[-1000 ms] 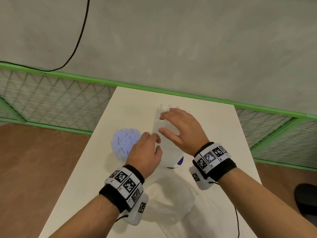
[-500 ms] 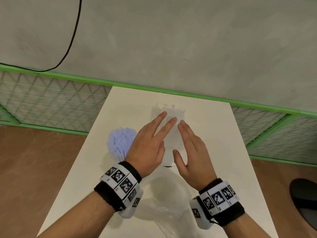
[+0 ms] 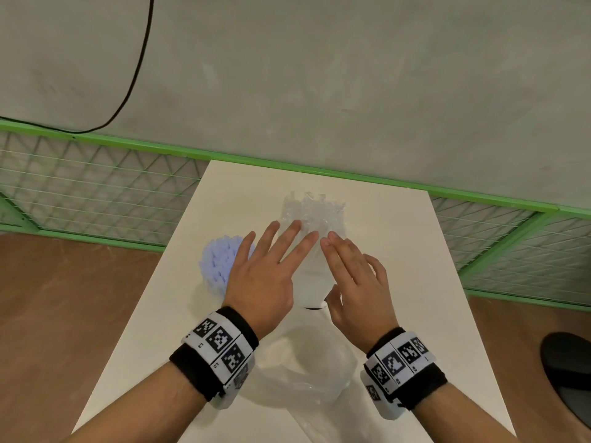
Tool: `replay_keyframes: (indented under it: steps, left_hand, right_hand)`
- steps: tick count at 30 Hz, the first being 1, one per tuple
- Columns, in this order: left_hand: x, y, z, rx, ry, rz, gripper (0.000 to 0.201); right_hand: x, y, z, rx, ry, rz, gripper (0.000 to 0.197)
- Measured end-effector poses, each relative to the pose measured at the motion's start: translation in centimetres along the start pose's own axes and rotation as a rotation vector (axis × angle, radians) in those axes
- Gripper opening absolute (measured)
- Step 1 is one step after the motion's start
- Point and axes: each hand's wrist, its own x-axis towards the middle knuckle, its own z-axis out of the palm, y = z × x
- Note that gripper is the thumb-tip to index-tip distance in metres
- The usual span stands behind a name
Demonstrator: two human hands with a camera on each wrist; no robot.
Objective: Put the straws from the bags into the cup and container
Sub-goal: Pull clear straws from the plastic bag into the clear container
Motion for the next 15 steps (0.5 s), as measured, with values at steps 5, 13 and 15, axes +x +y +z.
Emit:
replay_keyframes:
  steps: [5, 13, 15]
  left_hand:
    - [-0.4, -0.4, 0.9, 0.127, -0.059, 0.003, 0.089]
    - [-0.3, 0.3, 1.4, 0.158, -0.217, -0.021, 0.083]
    - [-0.1, 0.2, 0.9, 0.101, -0.181, 0.001, 0.084]
  right_hand:
    - [0.0, 0.6, 0.2, -0.163, -0.084, -0.019, 0.088]
    - [-0.6, 0.9, 0.6, -0.203, -0.217, 0.008, 0.087]
    - [-0.4, 1.2, 0.2, -0.168, -0.224, -0.022, 0.085]
